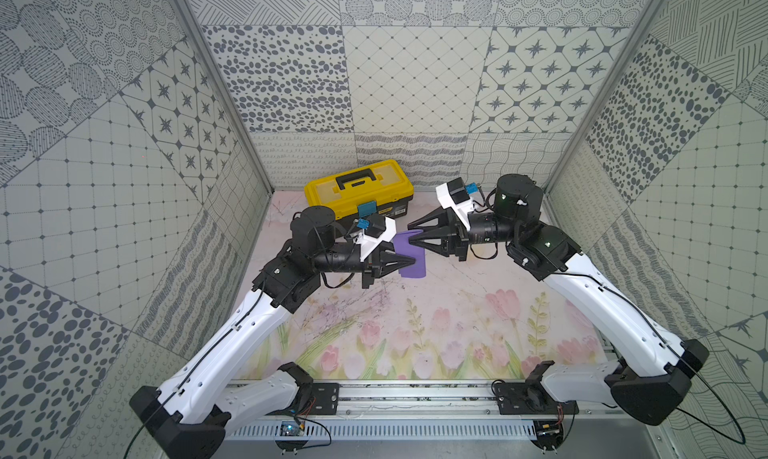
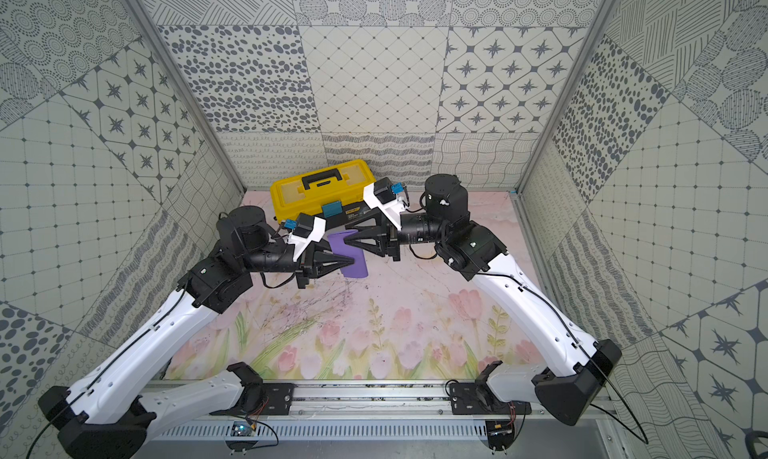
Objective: Fold the square paper along the opposite sides
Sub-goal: Smooth out the paper.
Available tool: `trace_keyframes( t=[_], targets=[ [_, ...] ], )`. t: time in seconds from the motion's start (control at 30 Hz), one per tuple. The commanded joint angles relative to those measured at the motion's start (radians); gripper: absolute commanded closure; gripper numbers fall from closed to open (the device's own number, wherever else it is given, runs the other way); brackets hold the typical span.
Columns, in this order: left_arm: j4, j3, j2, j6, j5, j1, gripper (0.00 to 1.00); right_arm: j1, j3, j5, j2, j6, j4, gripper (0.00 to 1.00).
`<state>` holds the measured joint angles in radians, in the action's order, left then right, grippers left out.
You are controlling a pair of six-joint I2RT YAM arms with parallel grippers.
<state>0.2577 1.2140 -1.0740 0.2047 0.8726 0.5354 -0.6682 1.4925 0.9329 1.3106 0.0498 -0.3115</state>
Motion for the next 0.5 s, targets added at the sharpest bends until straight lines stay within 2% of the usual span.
trace_keyframes(
  t=[0.0,0.1,0.27,0.37,0.47],
  targets=[
    [0.005,0.015,0.003,0.012,0.038,0.003,0.85,-0.005,0.013,-0.014,-0.011,0.006,0.037,0.46],
    [0.007,0.012,0.009,0.015,0.029,0.003,0.85,-0.001,0.001,-0.015,-0.031,0.013,0.036,0.40],
    [0.003,0.010,0.021,0.015,0.023,0.003,0.85,0.005,-0.055,-0.012,-0.076,0.021,0.035,0.37],
    [0.001,0.010,0.022,0.015,0.021,0.004,0.85,0.005,-0.087,0.007,-0.089,0.021,0.032,0.38],
    [-0.006,0.014,0.021,0.008,0.004,0.003,0.85,0.005,-0.095,0.041,-0.090,0.021,0.008,0.46]
  ],
)
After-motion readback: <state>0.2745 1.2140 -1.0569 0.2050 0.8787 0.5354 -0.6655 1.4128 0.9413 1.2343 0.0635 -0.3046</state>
